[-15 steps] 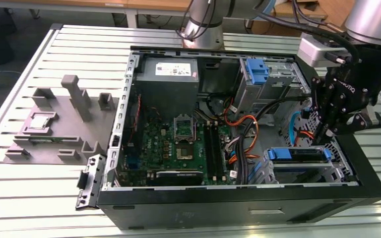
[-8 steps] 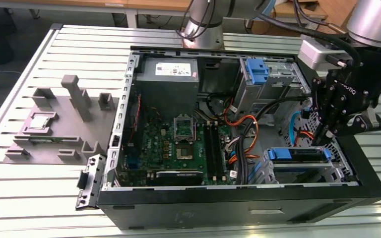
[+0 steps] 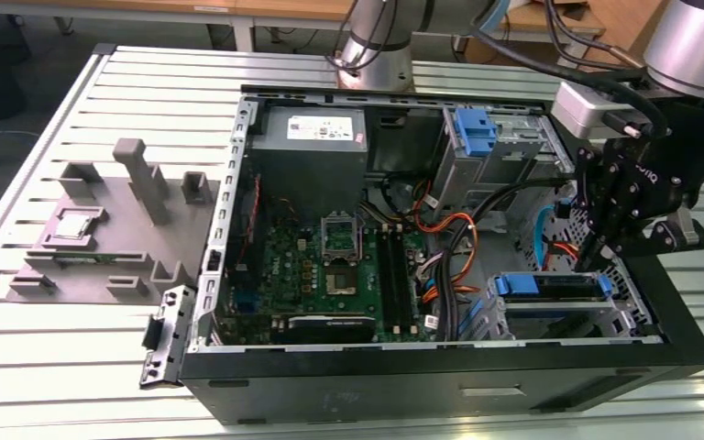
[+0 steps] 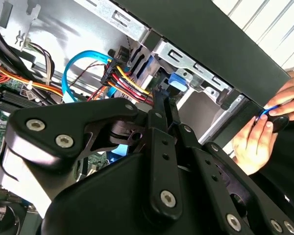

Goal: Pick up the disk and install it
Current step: 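Insert the first disk wire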

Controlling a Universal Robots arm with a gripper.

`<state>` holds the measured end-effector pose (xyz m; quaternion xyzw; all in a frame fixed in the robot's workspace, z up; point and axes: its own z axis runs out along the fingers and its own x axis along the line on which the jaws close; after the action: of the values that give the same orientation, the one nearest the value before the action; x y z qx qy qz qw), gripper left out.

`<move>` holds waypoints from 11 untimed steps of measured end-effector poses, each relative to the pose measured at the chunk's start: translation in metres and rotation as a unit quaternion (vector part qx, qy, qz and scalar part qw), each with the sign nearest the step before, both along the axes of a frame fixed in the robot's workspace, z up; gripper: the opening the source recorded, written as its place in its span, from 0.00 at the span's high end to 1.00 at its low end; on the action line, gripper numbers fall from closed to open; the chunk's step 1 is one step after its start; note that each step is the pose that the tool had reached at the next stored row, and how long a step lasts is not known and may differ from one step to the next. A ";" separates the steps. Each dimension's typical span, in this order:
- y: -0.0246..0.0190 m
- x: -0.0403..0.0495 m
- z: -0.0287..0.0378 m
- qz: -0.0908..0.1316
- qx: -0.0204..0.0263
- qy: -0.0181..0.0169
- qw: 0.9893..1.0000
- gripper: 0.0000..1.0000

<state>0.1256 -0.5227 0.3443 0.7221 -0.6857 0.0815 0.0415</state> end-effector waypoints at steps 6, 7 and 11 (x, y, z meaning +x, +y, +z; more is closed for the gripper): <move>0.0000 0.0000 0.0000 0.000 0.000 0.000 1.000 0.84; 0.0000 0.0000 0.0000 0.000 0.000 0.000 1.000 0.84; 0.0000 0.0000 0.0000 0.000 0.000 0.000 1.000 0.84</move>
<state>0.1255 -0.5227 0.3443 0.7220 -0.6858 0.0818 0.0412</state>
